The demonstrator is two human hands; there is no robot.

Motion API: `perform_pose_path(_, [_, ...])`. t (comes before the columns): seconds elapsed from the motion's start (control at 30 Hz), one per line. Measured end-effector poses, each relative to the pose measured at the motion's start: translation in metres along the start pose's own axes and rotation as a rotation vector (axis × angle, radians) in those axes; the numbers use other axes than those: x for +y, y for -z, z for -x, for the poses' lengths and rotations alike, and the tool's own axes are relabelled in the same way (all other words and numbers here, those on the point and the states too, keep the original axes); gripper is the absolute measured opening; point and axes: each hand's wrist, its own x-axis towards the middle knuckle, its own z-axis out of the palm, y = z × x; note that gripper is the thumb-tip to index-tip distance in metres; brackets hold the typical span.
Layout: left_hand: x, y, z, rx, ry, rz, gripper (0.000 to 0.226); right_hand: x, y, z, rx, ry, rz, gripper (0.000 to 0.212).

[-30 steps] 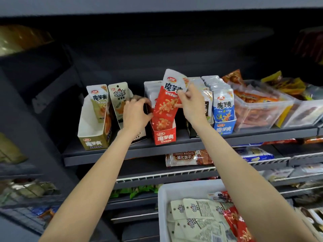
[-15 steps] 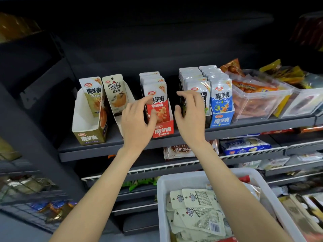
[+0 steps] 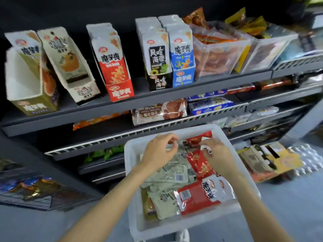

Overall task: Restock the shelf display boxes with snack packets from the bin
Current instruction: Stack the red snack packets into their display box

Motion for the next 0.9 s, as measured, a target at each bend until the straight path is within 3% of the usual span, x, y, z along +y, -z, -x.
perform_pose_path(0.17, [0.0, -0.063, -0.012, -0.206, 0.187, -0.093, 0.044, 0.026, 0.005, 0.009, -0.072, -0.253, 0.135, 0.044])
perform_pose_path(0.3, [0.002, -0.095, -0.022, -0.087, 0.18, -0.326, 0.06, 0.018, -0.012, 0.012, -0.203, -0.257, 0.207, 0.058])
perform_pose_path(0.4, [-0.003, -0.104, -0.028, 0.004, 0.165, -0.431, 0.052, 0.014, -0.031, 0.012, -0.354, -0.246, 0.302, 0.058])
perform_pose_path(0.53, [-0.013, -0.1, -0.029, 0.054, 0.134, -0.398, 0.041, 0.012, -0.042, 0.011, -0.323, -0.225, 0.393, 0.059])
perform_pose_path(0.6, [-0.013, -0.093, -0.026, 0.096, 0.131, -0.341, 0.038, 0.014, -0.041, 0.011, -0.279, -0.245, 0.314, 0.068])
perform_pose_path(0.67, [-0.014, -0.08, -0.022, 0.14, 0.174, -0.246, 0.029, 0.014, -0.035, 0.012, -0.193, -0.295, 0.088, 0.079])
perform_pose_path(0.77, [-0.019, -0.054, -0.012, 0.16, 0.323, -0.021, 0.012, 0.015, -0.02, 0.016, 0.048, -0.295, -0.267, 0.062])
perform_pose_path(0.9, [-0.027, -0.03, 0.007, 0.194, 0.49, 0.222, 0.011, 0.017, -0.006, 0.014, 0.186, -0.212, -0.392, 0.011])
